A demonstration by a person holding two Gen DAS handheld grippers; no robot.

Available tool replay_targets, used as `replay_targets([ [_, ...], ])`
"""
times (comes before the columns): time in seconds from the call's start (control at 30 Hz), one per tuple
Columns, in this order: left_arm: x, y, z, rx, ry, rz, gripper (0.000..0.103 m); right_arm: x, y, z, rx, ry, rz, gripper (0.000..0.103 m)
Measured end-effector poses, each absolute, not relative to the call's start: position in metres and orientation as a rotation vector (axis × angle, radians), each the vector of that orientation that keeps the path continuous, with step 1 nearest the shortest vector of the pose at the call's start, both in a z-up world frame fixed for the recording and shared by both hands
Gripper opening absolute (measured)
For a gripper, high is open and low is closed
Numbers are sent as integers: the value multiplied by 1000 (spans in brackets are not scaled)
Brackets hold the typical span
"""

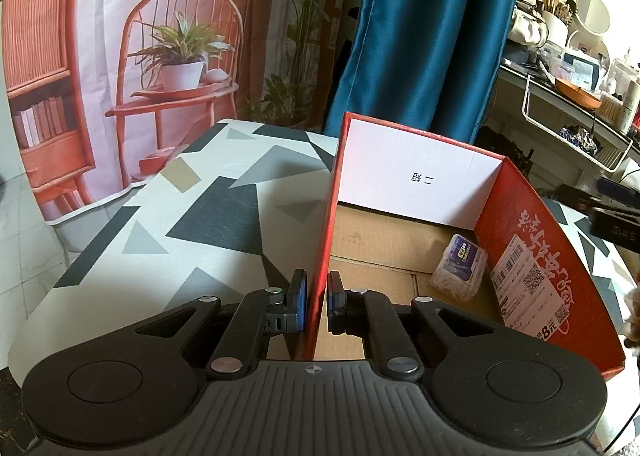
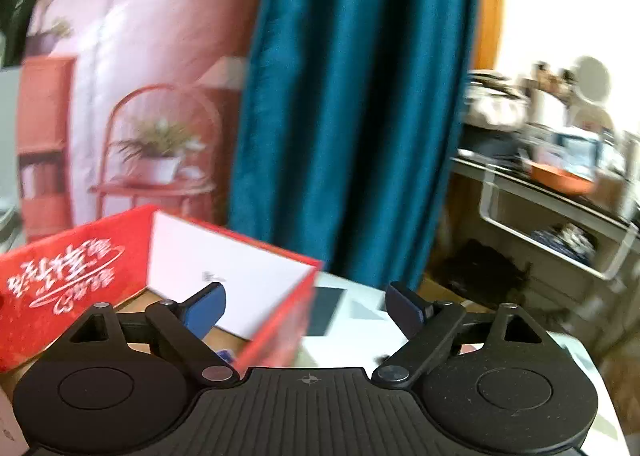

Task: Organize rigid objects
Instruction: 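Carry the clear case into the red box and release it, then return the right tool to the items on the table, then grasp the dark red roll-on tube with the right gripper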

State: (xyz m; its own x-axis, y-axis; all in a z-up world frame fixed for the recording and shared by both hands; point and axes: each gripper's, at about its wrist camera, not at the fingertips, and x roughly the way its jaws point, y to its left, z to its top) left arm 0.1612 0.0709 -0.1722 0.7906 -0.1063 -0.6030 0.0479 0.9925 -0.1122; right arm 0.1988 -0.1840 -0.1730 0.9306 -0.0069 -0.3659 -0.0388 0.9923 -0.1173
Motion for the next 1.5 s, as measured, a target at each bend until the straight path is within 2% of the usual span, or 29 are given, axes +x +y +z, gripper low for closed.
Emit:
replay_targets([
  [0.17,161,71,-172,-89,653,-81,11,176,-211,-185,-65,373,-86,86],
  [0.43,160,71,-172,-84,653,-80,11,153,-231,-225,7,474,-184,87],
  [0.5,160,71,-171,-83,654,-79,11,149,-230,-233,9,498,-187,92],
  [0.53,160,71,-171,-82,654,-79,11,148,-228,-237,9,509,-187,103],
  [1.0,159,70,-171,-76,654,-77,11,139,-219,-281,84,642,-247,103],
  [1.5,159,69,-171,-71,655,-73,12,146,-221,-289,133,694,-235,103],
])
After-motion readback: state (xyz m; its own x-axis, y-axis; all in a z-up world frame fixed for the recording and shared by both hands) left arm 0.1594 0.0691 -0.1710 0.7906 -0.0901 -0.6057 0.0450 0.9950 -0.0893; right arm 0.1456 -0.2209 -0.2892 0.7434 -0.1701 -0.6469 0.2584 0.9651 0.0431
